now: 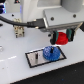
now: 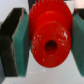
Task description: Insert the blue gear onto the right peg, followed by the red gear
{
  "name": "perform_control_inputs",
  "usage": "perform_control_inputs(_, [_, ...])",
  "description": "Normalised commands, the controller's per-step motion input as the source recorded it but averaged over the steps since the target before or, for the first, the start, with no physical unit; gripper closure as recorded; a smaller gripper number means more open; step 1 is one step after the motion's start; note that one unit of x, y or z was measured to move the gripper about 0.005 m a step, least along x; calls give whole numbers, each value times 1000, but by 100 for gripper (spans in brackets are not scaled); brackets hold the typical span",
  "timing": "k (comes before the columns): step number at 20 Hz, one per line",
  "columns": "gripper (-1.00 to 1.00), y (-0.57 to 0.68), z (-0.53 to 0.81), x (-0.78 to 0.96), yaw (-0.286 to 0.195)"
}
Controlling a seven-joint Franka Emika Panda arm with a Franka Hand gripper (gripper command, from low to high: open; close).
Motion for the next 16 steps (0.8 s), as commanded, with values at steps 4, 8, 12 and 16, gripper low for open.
perform_control_inputs(4, [100,-195,-98,355,0])
perform_control_inputs(8, [100,-131,-88,201,0])
perform_control_inputs(12, [100,-99,-85,82,0])
perform_control_inputs(16, [100,-12,2,17,0])
